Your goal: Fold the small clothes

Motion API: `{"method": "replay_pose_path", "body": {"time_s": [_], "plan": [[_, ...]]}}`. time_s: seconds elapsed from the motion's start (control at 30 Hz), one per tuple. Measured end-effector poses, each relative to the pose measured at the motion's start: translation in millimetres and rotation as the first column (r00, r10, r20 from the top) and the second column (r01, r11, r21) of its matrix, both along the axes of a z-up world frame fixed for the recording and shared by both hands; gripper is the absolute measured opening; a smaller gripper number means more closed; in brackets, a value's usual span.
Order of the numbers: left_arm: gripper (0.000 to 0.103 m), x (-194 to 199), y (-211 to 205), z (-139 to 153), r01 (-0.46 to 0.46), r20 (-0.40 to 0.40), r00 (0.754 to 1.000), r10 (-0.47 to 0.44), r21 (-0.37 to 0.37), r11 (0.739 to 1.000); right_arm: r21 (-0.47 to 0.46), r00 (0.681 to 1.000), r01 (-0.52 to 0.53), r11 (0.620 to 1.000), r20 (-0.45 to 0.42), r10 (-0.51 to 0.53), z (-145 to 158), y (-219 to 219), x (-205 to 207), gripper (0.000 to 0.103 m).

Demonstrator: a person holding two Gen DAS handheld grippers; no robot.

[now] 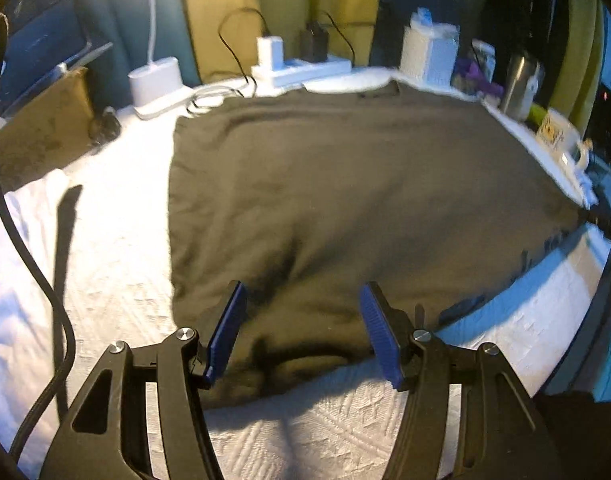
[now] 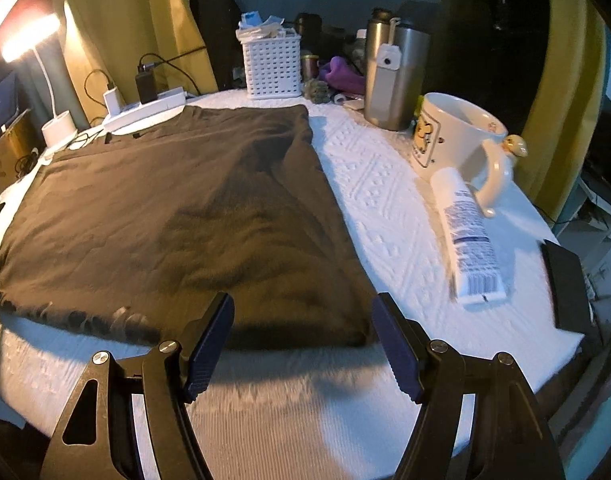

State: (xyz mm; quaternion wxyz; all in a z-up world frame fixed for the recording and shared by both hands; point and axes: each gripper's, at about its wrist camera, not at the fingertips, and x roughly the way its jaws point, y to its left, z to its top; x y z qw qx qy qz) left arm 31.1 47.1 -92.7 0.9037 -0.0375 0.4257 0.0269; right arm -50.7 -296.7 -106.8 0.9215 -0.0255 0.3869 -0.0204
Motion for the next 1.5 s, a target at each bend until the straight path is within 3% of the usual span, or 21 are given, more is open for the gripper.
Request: {"method": "replay_pose_path", "body": {"time_s": [0.2,0.6,0.73,1.1,1.27,1.5], "plan": [[0.060,-5,4,19,-0.036,0.072,0.997,0.035,0.008,0.999,0.020,1.000,-0.009,1.000,-0.014,0.009,-6,-2,-17,0.073],[0.060,2,5,18,-0.044,0.058,0.997,0.042,0.022,0.999,0.115,0.998,-0.035,0.993,-0.054,0.042,-28,4,-15,0.074],[0.060,10,9,14,-0.054,0.041,0.998,0.053,0.024,0.998,0.175,0.997,-0.051,0.983,-0.041,0.059,-29,4,-6,0.085],[0.060,30,16,5,-0.078,-0.003,0.997,0.078,0.031,0.996,0.245,0.998,-0.057,0.968,0.015,0.055,-27,7,32,0.092],[0.060,38,14,5,-0.069,-0.004,0.998,0.069,0.023,0.997,0.297,1.000,-0.014,0.955,0.027,0.006,-25,3,43,0.092],[0.060,49,18,2,-0.061,-0.012,0.998,0.061,0.018,0.998,0.324,0.994,0.111,0.939,-0.042,-0.103,-22,-8,28,0.092]]}}
